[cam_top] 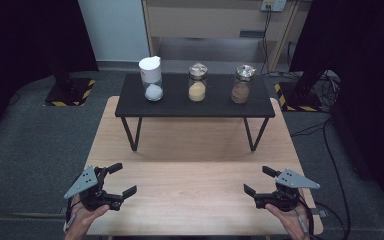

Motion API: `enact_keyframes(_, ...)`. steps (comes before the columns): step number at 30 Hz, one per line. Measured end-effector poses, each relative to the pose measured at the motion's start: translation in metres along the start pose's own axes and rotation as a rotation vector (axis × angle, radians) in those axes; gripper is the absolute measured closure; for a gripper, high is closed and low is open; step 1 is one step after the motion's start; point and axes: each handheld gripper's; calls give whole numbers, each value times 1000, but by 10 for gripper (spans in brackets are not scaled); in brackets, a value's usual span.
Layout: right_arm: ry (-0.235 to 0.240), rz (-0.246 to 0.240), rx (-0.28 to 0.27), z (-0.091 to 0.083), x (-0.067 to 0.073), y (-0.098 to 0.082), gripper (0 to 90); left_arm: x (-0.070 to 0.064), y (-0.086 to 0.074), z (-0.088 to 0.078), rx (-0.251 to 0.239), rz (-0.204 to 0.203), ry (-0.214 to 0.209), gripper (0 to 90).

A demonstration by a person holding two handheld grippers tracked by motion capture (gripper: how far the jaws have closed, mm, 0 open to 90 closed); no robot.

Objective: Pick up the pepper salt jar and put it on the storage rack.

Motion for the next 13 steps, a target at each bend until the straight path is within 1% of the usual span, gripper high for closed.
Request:
enact_keyframes(3, 3, 4, 0, 0, -1, 0, 71, 0, 0, 0, 0, 0, -2, 28)
enact_keyframes(13, 2, -5, 6, 0, -1, 0, 74, 0, 0, 0, -1, -1, -1, 28)
Point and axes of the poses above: each handheld gripper's, and its own axes: z roughly forward along the jaws, y roughly out of its top, x roughly to its left, and after that the axes turned 13 degrees about -x, right-handed
